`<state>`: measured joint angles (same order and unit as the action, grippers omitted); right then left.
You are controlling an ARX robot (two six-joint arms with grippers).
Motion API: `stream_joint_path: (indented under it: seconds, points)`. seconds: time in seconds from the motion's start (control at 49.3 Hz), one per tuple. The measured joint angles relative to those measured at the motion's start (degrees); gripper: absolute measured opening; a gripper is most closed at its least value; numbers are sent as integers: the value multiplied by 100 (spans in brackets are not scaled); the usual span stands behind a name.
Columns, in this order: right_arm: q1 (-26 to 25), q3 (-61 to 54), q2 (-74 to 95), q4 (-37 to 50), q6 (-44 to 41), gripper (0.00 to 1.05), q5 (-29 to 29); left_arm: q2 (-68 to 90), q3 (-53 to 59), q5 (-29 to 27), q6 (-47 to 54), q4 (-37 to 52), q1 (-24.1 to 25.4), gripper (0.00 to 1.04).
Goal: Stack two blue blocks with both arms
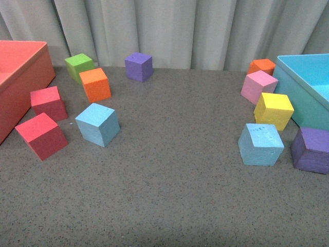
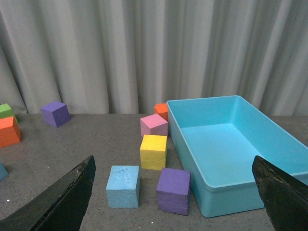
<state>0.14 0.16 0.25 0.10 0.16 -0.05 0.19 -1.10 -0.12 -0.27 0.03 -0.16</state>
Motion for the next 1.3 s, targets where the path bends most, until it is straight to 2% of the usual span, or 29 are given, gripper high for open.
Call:
stream_joint_path:
  seconds: [0.365, 0.385, 0.466, 0.527, 0.709, 0.872, 1.014, 1.297]
  points:
    - [0, 0, 0, 0, 0, 95, 0, 0, 0, 0, 0, 0, 0, 98]
    - [63, 9, 37, -48, -114, 95, 214, 0, 0, 0, 0, 0, 0, 98]
    - [487, 195, 586, -295, -831, 95, 1700, 0, 0, -7, 0, 0, 0, 98]
    - [522, 297, 1156, -162, -1102, 95, 2063, -2, 0, -2, 0, 0, 0, 98]
    - [529, 667, 3102, 1025, -1119, 95, 1777, -2, 0, 0, 0, 0, 0, 98]
    - [710, 1738, 5834, 1821, -748, 95, 1220, -2, 0, -2, 0, 0, 0, 98]
    - [866, 3064, 7838, 1193, -107, 95, 621, -2, 0, 0, 0, 0, 0, 98]
    - [1019, 5119, 10078, -378, 787, 95, 278, -2, 0, 0, 0, 0, 0, 98]
